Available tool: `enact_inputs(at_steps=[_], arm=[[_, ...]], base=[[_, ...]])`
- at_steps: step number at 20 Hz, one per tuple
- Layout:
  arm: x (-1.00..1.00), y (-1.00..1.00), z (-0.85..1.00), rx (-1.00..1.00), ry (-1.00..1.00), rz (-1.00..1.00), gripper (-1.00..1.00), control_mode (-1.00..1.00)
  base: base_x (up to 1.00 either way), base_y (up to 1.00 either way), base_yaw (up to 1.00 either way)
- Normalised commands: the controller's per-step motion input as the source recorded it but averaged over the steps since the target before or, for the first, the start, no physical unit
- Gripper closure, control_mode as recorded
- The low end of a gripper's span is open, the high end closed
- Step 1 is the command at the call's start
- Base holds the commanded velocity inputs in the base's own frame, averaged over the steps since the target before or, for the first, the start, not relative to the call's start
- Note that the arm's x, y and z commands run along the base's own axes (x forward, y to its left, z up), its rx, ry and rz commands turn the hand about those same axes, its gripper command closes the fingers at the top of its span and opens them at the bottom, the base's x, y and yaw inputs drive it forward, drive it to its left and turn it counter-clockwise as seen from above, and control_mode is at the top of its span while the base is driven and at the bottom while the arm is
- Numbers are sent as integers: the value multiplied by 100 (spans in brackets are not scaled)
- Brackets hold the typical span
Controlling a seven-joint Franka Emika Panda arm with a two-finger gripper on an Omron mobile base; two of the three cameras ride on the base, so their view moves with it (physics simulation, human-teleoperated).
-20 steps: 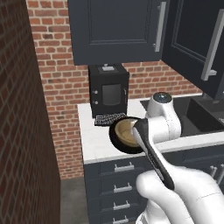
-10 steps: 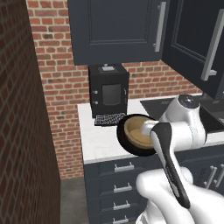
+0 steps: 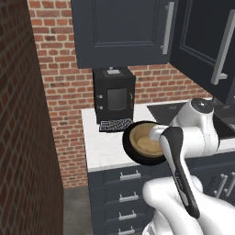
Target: Pick up the bowls on the counter and stack them on top of one another in the open cabinet. Place the smaller bowl on top of the larger bowl.
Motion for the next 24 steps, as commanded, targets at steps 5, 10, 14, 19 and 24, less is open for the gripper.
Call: enact_inputs(at_steps=[5, 10, 14, 19, 24], arm=[[-2, 0, 0, 0, 0, 0, 100, 100], [0, 0, 0, 0, 0, 0, 100, 100], [0, 0, 0, 0, 0, 0, 100, 100], [0, 0, 0, 0, 0, 0, 100, 100], [0, 0, 0, 0, 0, 0, 100, 100]], base=[[-10, 0, 0], [-96, -6, 0], [-98, -22, -2], [-26, -54, -18], [26, -98, -5]])
